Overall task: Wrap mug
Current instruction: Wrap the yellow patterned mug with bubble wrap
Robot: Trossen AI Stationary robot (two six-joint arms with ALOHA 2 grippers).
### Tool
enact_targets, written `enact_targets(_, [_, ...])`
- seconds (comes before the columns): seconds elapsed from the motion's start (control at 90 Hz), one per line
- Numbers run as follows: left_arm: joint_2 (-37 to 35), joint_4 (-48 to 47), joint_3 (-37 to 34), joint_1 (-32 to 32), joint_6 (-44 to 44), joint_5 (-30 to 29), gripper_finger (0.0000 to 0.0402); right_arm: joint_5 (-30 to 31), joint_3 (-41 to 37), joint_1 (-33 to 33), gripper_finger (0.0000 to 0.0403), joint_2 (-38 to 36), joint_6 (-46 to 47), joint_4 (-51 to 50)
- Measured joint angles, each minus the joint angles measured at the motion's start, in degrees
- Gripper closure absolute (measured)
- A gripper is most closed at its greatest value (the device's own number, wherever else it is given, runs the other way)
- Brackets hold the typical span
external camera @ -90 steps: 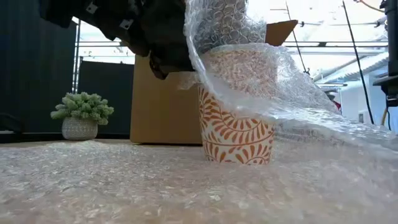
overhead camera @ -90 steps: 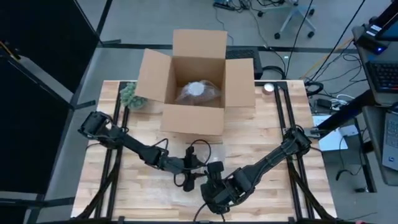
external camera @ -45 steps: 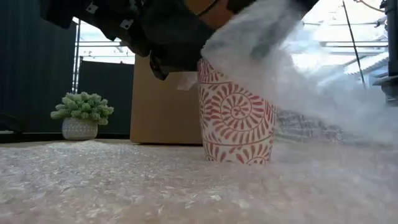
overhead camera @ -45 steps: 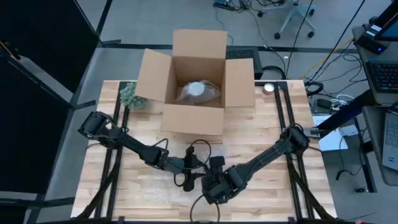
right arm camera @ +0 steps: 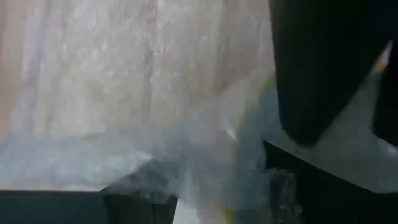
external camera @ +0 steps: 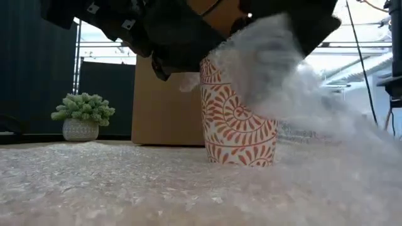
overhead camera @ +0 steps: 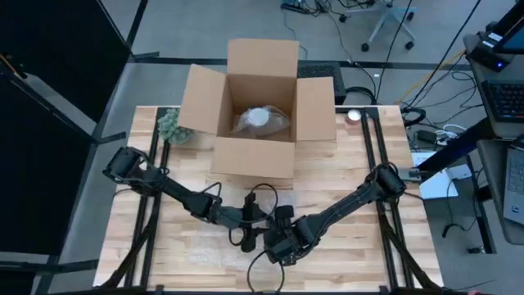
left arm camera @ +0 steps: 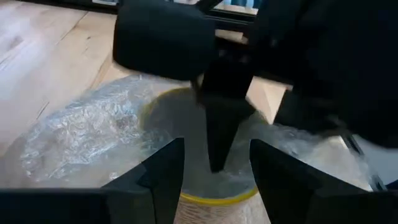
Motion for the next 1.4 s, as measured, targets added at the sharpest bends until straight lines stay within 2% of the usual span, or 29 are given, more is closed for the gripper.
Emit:
enact_targets(0.367, [0.15,1.95,-0.13,0.07,-0.02,0.96,0.0228,-1.99,-2.44,-0.29,0.0222,0.03,-0.91,7.13])
enact_targets(0.6, [0.06,0.74,0.0,0.07,-0.38,0.04,0.0228,-2.27,-2.32,-0.32,0.0222,-0.27,-1.19,6.68])
enact_targets(1.0, [-0.09,-1.87,0.04,0.13,0.01,-0.95,0.0228,-2.3,9.25,-0.19,0.0222,-1.17,-1.17,-6.08])
enact_targets(1.4, [0.0,-2.03,-0.02,0.13,-0.25,-0.77,0.0228,-1.29,25.15,1.63,0.0222,-1.48,2.27,-26.91])
